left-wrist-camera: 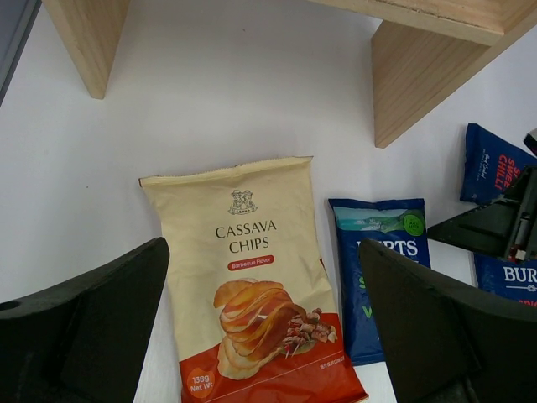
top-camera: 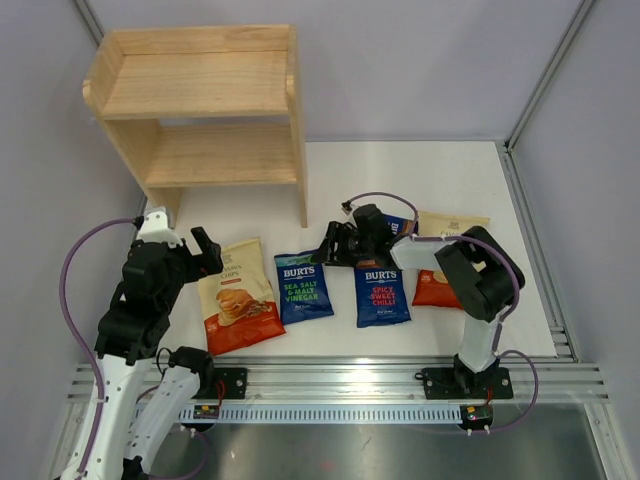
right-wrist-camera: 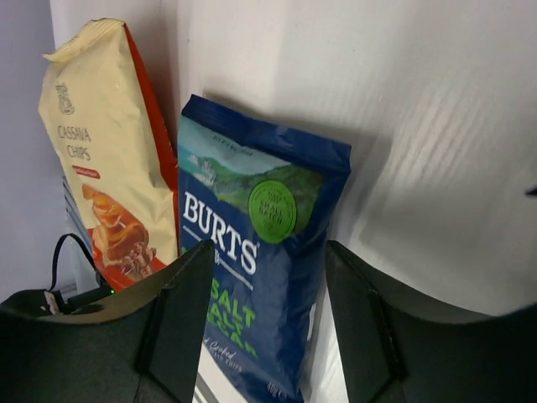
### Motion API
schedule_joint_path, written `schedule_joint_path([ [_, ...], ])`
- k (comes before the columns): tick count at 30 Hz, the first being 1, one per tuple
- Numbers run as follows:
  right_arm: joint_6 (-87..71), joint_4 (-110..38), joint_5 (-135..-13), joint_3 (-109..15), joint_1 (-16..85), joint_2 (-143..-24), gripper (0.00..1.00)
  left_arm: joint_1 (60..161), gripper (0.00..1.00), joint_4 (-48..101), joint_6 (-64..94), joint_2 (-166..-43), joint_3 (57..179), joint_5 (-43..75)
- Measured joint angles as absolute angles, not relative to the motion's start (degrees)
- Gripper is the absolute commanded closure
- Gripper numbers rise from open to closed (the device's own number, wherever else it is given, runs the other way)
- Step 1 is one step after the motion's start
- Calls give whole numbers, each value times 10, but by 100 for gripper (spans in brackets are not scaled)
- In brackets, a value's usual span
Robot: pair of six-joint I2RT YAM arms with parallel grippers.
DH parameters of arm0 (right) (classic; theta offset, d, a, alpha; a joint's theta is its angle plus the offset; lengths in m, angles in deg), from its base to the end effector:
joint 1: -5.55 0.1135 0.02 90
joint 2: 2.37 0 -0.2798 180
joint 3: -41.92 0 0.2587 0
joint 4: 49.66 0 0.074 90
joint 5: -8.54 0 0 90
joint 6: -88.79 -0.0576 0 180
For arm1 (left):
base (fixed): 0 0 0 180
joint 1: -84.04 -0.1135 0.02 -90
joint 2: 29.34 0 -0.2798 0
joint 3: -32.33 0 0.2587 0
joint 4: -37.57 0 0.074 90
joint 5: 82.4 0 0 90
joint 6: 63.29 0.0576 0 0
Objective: Place and organize the chips bags onto the shelf
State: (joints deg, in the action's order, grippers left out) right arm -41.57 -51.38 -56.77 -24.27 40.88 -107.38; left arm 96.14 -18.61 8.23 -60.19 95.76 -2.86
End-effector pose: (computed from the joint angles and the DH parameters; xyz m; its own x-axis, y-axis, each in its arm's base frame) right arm 0.3082 0.2479 0.1454 -0.8913 0.0895 -0.4446 -0.2888 0.6439 0.7085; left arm 0.1171 -0.0144 0.3440 -0.3850 -0.2362 -0.8921 -0.0829 0.9716 -0.2215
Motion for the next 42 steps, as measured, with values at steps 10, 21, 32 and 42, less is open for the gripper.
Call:
schedule_joint_path([
  [10,-416,-523,-586,-284,457,-1148,93,961,1,-186,82,-602,958,-23],
  [21,-471,-558,-661,-219,461,-1064,100,961,1,-184,87,-617,958,23],
  [32,-522,-492,-834,-196,461,-764,100,1060,1,58,-62,-634,789,226],
  [42,-530,-419,-874,-266,461,-653,100,1220,1,486,-134,-723,631,220],
])
